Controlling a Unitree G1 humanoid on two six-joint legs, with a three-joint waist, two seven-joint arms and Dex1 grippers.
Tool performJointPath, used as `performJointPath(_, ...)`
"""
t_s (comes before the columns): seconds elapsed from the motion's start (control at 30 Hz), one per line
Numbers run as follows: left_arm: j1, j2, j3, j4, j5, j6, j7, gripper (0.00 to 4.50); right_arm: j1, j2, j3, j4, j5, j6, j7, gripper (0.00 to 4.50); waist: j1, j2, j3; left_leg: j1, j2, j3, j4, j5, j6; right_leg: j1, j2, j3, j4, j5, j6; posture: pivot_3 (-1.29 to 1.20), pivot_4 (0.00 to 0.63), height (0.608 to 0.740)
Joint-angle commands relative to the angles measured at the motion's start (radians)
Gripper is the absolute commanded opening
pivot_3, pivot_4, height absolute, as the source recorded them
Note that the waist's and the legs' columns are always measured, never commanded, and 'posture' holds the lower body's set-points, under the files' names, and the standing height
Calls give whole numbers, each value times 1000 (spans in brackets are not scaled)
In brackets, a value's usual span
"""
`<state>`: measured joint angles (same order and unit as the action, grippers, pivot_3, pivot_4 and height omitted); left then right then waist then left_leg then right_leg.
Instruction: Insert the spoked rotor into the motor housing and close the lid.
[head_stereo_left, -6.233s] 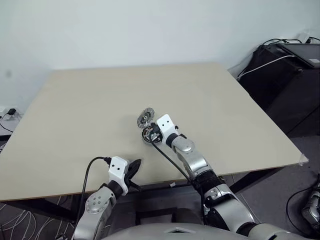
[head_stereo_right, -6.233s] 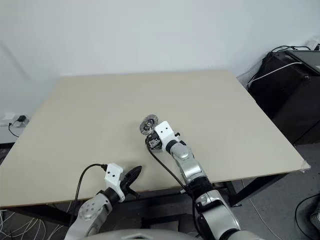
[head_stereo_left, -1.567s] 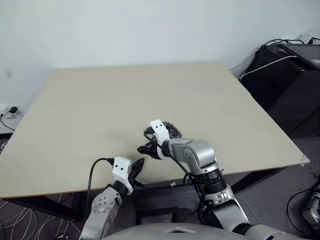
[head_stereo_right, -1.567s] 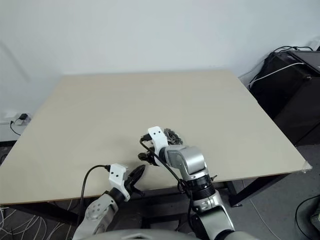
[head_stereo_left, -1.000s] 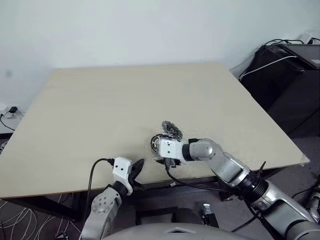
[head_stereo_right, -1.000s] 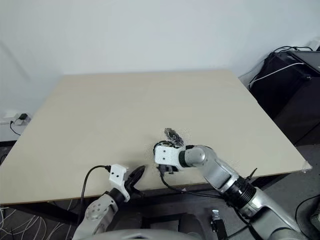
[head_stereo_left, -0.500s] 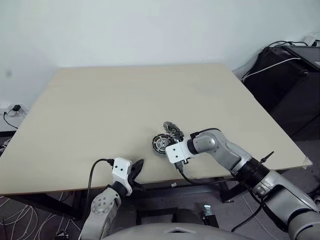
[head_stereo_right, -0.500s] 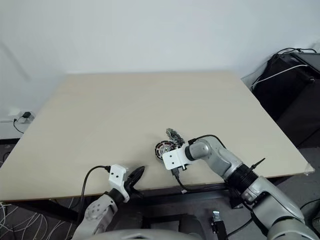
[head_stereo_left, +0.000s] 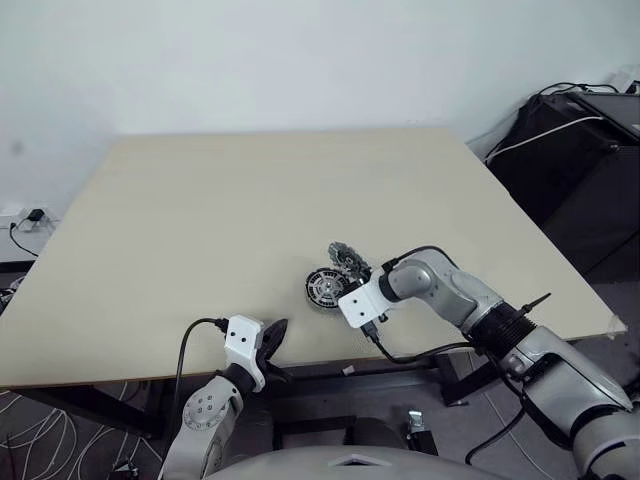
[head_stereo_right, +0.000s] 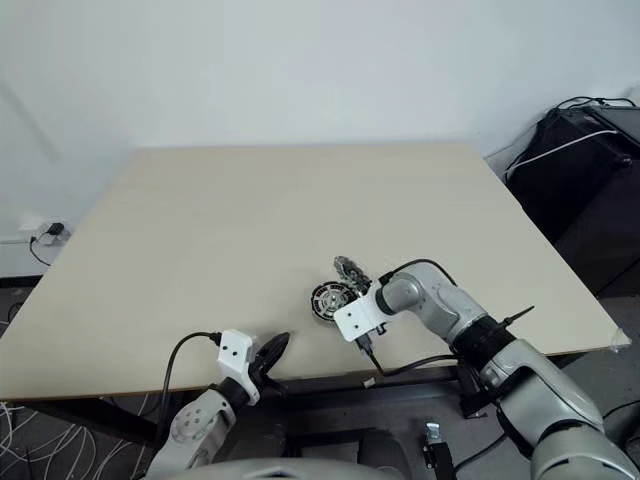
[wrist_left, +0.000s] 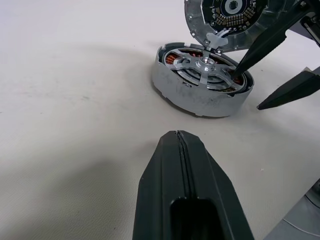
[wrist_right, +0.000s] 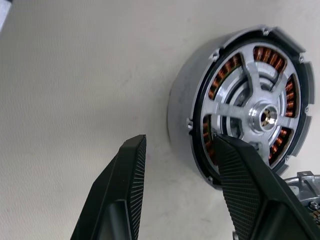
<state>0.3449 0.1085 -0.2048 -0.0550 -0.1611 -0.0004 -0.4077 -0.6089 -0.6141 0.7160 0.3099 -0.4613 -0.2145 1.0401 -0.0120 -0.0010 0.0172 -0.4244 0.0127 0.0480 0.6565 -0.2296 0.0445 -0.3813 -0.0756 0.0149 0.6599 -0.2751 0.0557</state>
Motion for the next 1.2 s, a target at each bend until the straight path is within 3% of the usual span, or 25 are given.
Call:
performJointPath(0.03,-3,-8,2,-26,-7,-13,5,0,-18,9,-23,20,-14,-22,2,1897,-1,0,0,0,0,0,0,0,0,0,0,0,0,0,0,0,0,740)
performJointPath(0.2,-2,-7,2,-26,-8,-12,6,0,-13,21,-35,24,-26,-29,-4,462,0,0,0,4,0,0,0,0,0,4,0,0,0,0,0,0,0,740)
performJointPath(0.27,-2,-7,2,-26,-8,-12,5,0,-8,25,-41,20,-28,-31,-6,128,-2,0,0,6,0,0,0,0,0,5,-1,0,0,0,0,0,0,740)
performJointPath(0.57,-7,-4,3,-23,-10,-10,0,0,30,33,-82,-31,8,18,5,123,-2,0,0,7,0,0,0,0,-1,6,-1,1,1,0,0,0,0,740)
performJointPath(0.87,-12,-6,0,-17,-11,-7,-5,0,108,84,-158,-244,124,314,118,121,0,1,0,6,0,0,-2,-1,-1,4,-2,1,0,-1,-1,0,0,740)
performJointPath(1.2,-13,-8,-1,-17,-8,-5,-4,0,114,167,-167,-251,108,580,23,121,0,0,1,5,0,0,-3,-1,-1,3,-4,1,0,-1,-1,0,0,740)
